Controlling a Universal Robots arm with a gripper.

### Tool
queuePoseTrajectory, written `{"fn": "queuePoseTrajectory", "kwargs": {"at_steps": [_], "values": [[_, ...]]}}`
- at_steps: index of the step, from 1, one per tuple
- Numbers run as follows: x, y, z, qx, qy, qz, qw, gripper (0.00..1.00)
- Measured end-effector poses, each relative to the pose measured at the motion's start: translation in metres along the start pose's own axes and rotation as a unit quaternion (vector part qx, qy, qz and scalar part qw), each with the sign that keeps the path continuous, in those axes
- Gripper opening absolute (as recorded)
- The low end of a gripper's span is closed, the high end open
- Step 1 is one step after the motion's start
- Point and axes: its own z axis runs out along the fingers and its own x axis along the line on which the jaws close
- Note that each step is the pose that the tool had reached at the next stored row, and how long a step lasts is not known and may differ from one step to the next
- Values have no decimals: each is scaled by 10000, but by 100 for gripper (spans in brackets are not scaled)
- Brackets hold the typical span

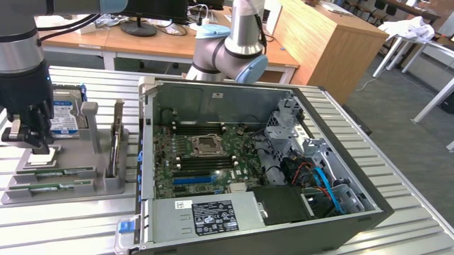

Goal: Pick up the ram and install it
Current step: 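Pick up the ram and move it above insertion slot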

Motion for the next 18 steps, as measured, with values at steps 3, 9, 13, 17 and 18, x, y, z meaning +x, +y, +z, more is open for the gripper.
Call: {"fn": "queuePoseTrajectory", "kwargs": {"at_steps": [3,9,13,17,18], "values": [[46,-1,-1,0,0,0,10000,31],[134,-1,-3,0,0,0,10000,31],[187,-1,-4,-1,0,0,10000,31],[189,-1,-4,0,0,0,10000,31],[189,-1,-2,-1,0,0,10000,31]]}}
